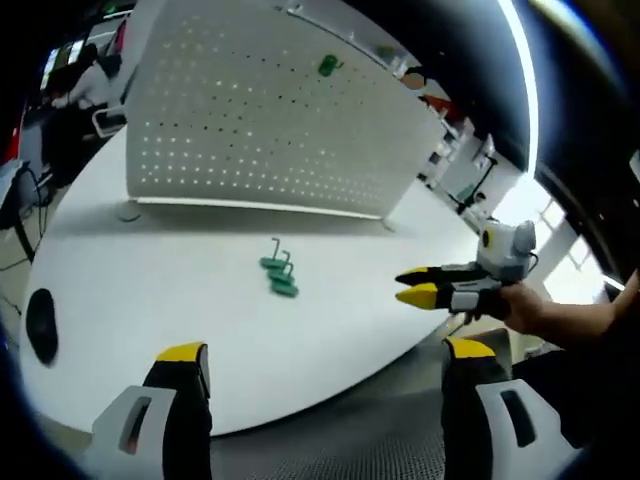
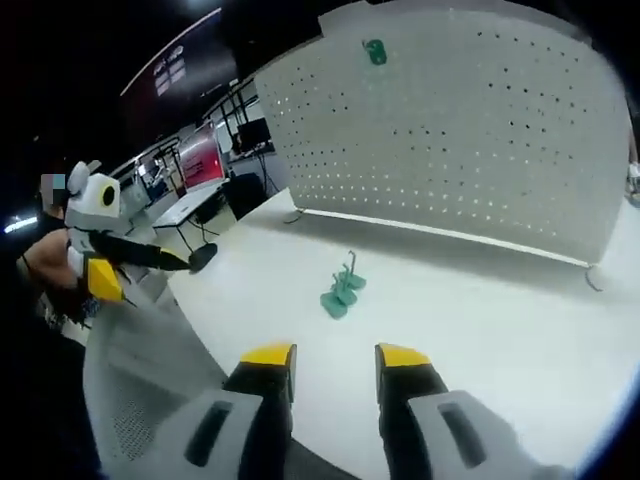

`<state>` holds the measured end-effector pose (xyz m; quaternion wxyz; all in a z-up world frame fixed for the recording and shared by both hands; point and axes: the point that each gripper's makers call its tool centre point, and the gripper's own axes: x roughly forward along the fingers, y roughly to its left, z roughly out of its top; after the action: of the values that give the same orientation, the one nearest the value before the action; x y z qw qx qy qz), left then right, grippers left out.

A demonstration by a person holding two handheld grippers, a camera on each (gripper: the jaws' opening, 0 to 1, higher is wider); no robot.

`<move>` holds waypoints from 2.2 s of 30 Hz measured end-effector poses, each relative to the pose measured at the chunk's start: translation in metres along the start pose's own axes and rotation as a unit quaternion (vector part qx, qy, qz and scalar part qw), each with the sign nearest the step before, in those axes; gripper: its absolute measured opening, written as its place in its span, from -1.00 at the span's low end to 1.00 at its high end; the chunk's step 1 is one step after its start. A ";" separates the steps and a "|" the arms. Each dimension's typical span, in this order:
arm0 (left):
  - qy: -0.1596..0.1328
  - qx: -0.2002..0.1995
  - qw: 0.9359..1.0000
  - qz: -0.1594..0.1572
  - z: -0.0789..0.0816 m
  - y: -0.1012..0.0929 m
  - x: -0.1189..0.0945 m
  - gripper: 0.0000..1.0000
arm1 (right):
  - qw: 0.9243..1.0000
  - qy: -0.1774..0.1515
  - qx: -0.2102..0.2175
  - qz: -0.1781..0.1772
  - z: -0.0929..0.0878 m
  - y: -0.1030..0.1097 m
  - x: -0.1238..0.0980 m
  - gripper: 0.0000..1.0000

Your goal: Insert the hook assembly into the mounting plate slot until the hook locks in place.

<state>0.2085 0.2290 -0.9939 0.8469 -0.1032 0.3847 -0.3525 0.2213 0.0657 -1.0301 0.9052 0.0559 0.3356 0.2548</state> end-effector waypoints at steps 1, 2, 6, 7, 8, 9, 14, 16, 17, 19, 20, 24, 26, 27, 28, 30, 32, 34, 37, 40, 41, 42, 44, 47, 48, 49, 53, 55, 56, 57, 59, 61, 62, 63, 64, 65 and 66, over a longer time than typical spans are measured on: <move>0.001 -0.002 1.000 0.000 -0.001 0.001 0.000 0.95 | 1.000 -0.001 -0.001 -0.001 -0.001 0.001 -0.001 -0.36; 0.002 -0.003 1.000 0.000 -0.001 0.001 0.001 0.95 | 1.000 -0.001 -0.001 0.000 -0.001 0.003 -0.002 -0.35; 0.001 -0.005 1.000 0.001 -0.001 0.003 0.001 0.95 | 1.000 0.010 -0.005 0.002 -0.007 0.004 -0.002 -0.19; 0.002 -0.005 1.000 0.001 -0.002 0.004 0.001 0.95 | 1.000 0.016 -0.004 0.002 -0.011 0.003 0.000 -0.14; 0.003 -0.005 1.000 0.002 -0.002 0.005 0.002 0.95 | 1.000 0.023 -0.003 0.001 -0.014 0.002 0.001 -0.10; 0.005 -0.005 1.000 0.004 -0.003 0.006 0.002 0.95 | 1.000 0.027 -0.005 0.001 -0.017 0.002 0.002 -0.08; 0.009 -0.006 1.000 0.011 -0.005 0.014 0.001 0.95 | 0.999 0.034 -0.011 0.008 -0.019 0.008 0.006 -0.06; 0.012 -0.004 1.000 0.014 -0.006 0.015 0.001 0.95 | 0.999 0.035 -0.013 0.015 -0.018 0.010 0.011 -0.10; 0.014 -0.004 1.000 0.016 -0.007 0.015 0.001 0.95 | 0.999 0.038 -0.015 0.019 -0.018 0.011 0.014 -0.10; 0.018 -0.007 1.000 0.017 -0.010 0.017 0.001 0.95 | 0.998 0.045 -0.021 0.027 -0.017 0.013 0.022 -0.11; 0.020 -0.010 1.000 0.017 -0.011 0.017 0.001 0.95 | 0.998 0.049 -0.023 0.032 -0.016 0.013 0.025 -0.12; 0.021 -0.008 1.000 0.016 -0.011 0.014 0.002 0.93 | 0.996 0.060 -0.037 0.049 -0.012 0.015 0.041 -0.26; 0.022 -0.006 1.000 0.018 -0.012 0.014 0.003 0.93 | 0.995 0.068 -0.044 0.054 -0.011 0.015 0.050 -0.30; 0.029 -0.006 0.999 0.016 -0.014 0.014 0.005 0.93 | 0.994 0.075 -0.048 0.062 -0.012 0.016 0.054 -0.35; 0.032 -0.007 0.999 0.016 -0.015 0.015 0.006 0.92 | 0.994 0.077 -0.051 0.064 -0.010 0.015 0.059 -0.37; 0.038 -0.004 0.999 0.014 -0.016 0.016 0.009 0.93 | 0.992 0.083 -0.065 0.071 -0.007 0.015 0.071 -0.38; 0.044 -0.004 0.999 0.013 -0.016 0.019 0.010 0.92 | 0.991 0.088 -0.071 0.075 -0.002 0.013 0.081 -0.38; 0.044 -0.004 0.999 0.011 -0.015 0.017 0.011 0.92 | 0.990 0.087 -0.069 0.083 0.005 0.012 0.091 -0.41; 0.047 -0.004 0.999 0.006 -0.014 0.013 0.015 0.92 | 0.990 0.090 -0.066 0.086 0.011 0.009 0.105 -0.46; 0.045 -0.006 0.999 0.003 -0.013 0.010 0.017 0.91 | 0.989 0.095 -0.087 0.069 0.015 0.005 0.120 -0.56; 0.047 -0.008 0.999 0.000 -0.013 0.008 0.019 0.91 | 0.989 0.096 -0.086 0.070 0.015 0.005 0.124 -0.58; 0.048 -0.008 0.999 -0.003 -0.014 0.006 0.020 0.91 | 0.989 0.099 -0.086 0.069 0.015 0.004 0.129 -0.58; 0.050 -0.008 0.999 -0.006 -0.014 0.006 0.021 0.90 | 0.988 0.105 -0.086 0.071 0.015 0.002 0.136 -0.60; 0.054 -0.007 0.998 -0.007 -0.014 0.006 0.022 0.89 | 0.988 0.107 -0.096 0.065 0.016 -0.003 0.149 -0.65; 0.054 -0.008 0.998 -0.006 -0.014 0.007 0.022 0.89 | 0.987 0.104 -0.105 0.063 0.016 -0.005 0.152 -0.67; 0.053 -0.010 0.999 -0.004 -0.014 0.008 0.021 0.89 | 0.986 0.110 -0.103 0.064 0.014 -0.006 0.156 -0.69; 0.052 -0.014 0.999 -0.003 -0.012 0.011 0.020 0.88 | 0.986 0.120 -0.094 0.068 0.012 -0.006 0.161 -0.74; 0.047 -0.016 0.999 0.001 -0.010 0.013 0.019 0.88 | 0.985 0.121 -0.095 0.072 0.013 -0.005 0.164 -0.74; 0.046 -0.017 0.999 0.001 -0.009 0.013 0.018 0.87 | 0.985 0.122 -0.095 0.075 0.014 -0.004 0.166 -0.74; 0.046 -0.018 0.999 0.001 -0.009 0.013 0.018 0.87 | 0.985 0.123 -0.094 0.077 0.015 -0.004 0.167 -0.76; 0.046 -0.018 0.999 0.003 -0.011 0.014 0.017 0.87 | 0.984 0.127 -0.095 0.082 0.015 -0.003 0.171 -0.84; 0.047 -0.018 0.999 0.004 -0.012 0.015 0.016 0.86 | 0.983 0.130 -0.099 0.087 0.016 0.000 0.172 -0.95; 0.047 -0.019 0.999 0.006 -0.013 0.016 0.015 0.86 | 0.982 0.130 -0.100 0.089 0.016 0.000 0.172 -0.98; 0.046 -0.020 0.999 0.007 -0.013 0.017 0.015 0.86 | 0.982 0.130 -0.101 0.090 0.017 0.001 0.172 -0.98; 0.046 -0.022 0.999 0.007 -0.014 0.018 0.015 0.86 | 0.982 0.131 -0.101 0.090 0.016 0.001 0.173 -0.99; 0.047 -0.023 0.999 0.008 -0.015 0.018 0.014 0.85 | 0.982 0.130 -0.101 0.091 0.016 0.001 0.173 -0.99; 0.048 -0.024 0.999 0.009 -0.016 0.019 0.014 0.85 | 0.983 0.130 -0.095 0.092 0.016 0.002 0.173 -0.99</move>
<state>0.2133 0.2346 -1.0215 0.8278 -0.1032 0.4341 -0.3401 0.3424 0.1544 -1.1172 0.8279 -0.0332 0.4180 0.3725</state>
